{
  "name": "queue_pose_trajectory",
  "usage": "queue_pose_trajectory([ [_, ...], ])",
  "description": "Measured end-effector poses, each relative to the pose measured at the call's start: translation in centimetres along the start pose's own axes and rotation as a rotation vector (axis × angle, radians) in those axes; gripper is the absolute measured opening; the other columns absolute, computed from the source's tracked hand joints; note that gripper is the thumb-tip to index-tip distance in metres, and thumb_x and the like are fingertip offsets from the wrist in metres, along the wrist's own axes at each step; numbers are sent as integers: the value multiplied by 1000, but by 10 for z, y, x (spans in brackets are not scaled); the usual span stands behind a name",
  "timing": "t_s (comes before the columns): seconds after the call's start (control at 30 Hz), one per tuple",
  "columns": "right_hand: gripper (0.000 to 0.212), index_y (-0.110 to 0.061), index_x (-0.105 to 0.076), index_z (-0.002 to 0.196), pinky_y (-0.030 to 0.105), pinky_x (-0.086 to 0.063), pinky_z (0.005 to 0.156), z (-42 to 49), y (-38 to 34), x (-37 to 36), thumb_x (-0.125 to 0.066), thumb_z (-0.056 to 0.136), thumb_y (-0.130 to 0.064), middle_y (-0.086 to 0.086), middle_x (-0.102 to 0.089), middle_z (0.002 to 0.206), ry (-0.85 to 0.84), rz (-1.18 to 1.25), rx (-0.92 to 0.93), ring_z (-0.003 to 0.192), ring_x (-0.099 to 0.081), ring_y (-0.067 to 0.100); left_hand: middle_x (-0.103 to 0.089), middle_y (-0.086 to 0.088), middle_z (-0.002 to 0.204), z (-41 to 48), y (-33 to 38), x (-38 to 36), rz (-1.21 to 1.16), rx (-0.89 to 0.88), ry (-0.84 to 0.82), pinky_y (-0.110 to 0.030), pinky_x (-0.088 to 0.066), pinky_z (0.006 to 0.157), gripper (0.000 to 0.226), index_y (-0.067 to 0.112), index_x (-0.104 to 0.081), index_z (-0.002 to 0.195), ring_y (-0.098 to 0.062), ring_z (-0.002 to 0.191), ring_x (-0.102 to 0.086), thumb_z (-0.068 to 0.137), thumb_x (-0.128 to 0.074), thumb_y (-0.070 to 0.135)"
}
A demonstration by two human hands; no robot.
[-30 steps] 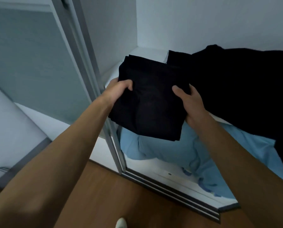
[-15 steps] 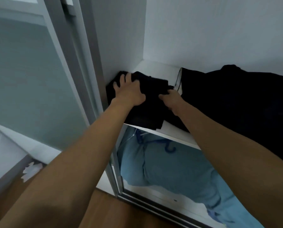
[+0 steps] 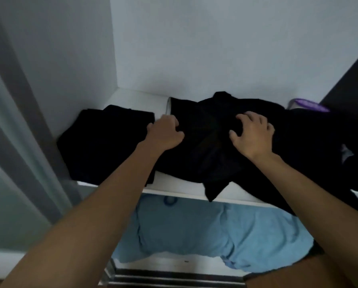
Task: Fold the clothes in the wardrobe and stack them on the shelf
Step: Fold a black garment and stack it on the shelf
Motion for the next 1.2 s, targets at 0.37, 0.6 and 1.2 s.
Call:
queue_pose_trajectory([
  [0.37,34,-14,-65,100,29,-53,60,1,134,4,-70,89,-46,5,-70,100,-317,1016,-700,74,-67,18,-70,-13,82,8,91,-79,-348,149,-204,-21,-49,54,17,-4,-71,97,-9,58,-58,90,-62,9],
  [0.6,11,-13,-66,97,29,-55,71,11,128,4,-55,99,-16,2,-64,92,-395,1208,-601,79,-61,15,-75,10,88,-29,158,-103,-492,175,-220,-23,-47,66,16,26,-72,99,-4,74,-65,96,-59,34],
  [1.2,13,-12,-63,83,23,-58,66,-2,149,23,-63,95,-15,2,-67,90,-397,1213,-215,79,-65,12,-66,3,123,-66,174,-111,-407,325,-204,-32,-49,92,19,29,-64,111,-12,108,-62,97,-56,41],
])
Point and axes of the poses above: each hand's wrist, its own z-axis towards the middle knuckle, its own x-axis out of the back of the hand, y = z × x, the point moved 1 cm from there along z, towards the middle knuckle
